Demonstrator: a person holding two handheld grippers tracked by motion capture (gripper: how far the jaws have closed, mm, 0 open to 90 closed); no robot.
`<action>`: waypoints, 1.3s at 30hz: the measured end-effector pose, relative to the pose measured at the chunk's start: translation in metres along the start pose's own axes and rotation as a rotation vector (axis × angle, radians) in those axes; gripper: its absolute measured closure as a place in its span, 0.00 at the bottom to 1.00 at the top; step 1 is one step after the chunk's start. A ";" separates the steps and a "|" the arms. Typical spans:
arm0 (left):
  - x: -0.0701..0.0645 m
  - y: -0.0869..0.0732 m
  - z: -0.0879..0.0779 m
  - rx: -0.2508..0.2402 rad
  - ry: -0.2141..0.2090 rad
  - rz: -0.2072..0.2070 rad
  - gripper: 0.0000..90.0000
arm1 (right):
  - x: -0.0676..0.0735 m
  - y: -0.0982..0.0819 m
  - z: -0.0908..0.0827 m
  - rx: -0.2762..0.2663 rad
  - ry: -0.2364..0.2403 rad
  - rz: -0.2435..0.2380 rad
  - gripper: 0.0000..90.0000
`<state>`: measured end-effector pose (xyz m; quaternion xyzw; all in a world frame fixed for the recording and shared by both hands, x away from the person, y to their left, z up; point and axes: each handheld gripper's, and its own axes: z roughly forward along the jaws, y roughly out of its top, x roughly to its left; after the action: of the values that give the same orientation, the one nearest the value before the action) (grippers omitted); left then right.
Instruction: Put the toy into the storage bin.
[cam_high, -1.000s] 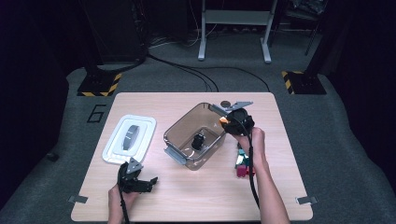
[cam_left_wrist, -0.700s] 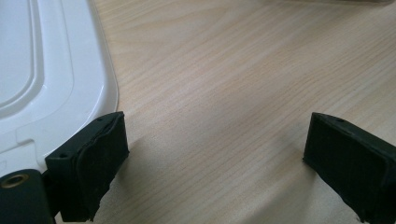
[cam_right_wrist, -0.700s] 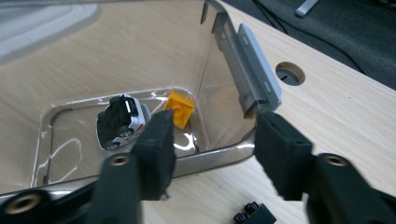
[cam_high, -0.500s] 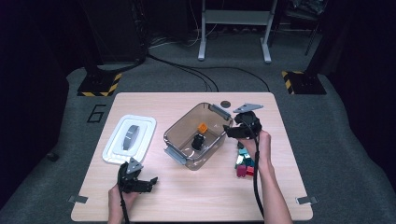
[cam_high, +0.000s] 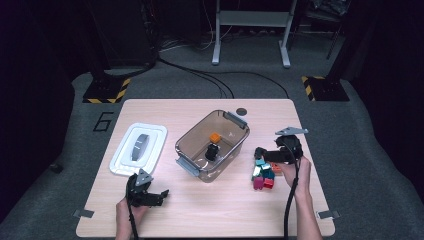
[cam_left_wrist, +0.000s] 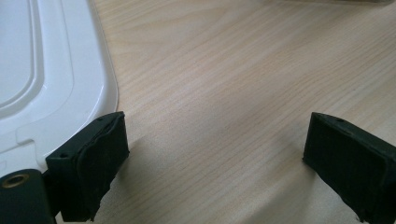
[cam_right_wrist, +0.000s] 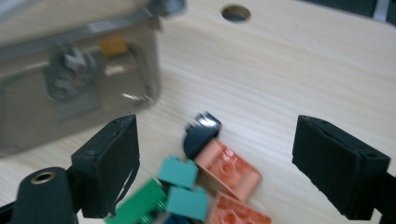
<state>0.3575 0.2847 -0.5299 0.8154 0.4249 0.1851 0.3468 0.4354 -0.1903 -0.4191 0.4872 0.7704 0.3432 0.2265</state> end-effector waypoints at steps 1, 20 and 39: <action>0.000 0.000 0.000 -0.004 0.003 -0.001 0.07 | -0.005 -0.007 0.002 0.010 -0.009 0.020 0.19; 0.000 0.000 0.000 -0.002 -0.001 0.000 0.08 | -0.027 -0.061 0.040 0.125 -0.080 0.180 0.36; 0.000 0.000 0.000 -0.004 -0.002 0.000 0.08 | -0.017 -0.058 0.047 0.168 -0.085 0.155 0.36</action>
<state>0.3573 0.2846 -0.5300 0.8147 0.4244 0.1853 0.3490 0.4399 -0.2079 -0.4930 0.5766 0.7462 0.2731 0.1902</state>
